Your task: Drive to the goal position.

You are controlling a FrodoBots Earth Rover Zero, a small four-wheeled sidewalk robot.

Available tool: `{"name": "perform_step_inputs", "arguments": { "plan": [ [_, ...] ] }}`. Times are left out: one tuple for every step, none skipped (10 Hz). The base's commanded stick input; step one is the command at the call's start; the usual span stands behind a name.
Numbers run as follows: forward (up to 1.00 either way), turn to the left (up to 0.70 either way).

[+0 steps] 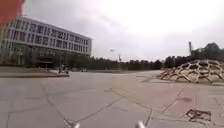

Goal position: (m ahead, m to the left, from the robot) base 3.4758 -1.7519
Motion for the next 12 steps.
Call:
{"name": "perform_step_inputs", "arguments": {
  "plan": [
    [0.5,0.16],
    [0.5,0.22],
    [0.5,0.25],
    [0.5,0.25],
    [0.5,0.25],
    [0.5,0.25],
    [0.5,0.25],
    [0.5,0.25],
    [0.5,0.23],
    [0.5,0.15],
    [0.5,0.0],
    [0.5,0.0]
  ]
}}
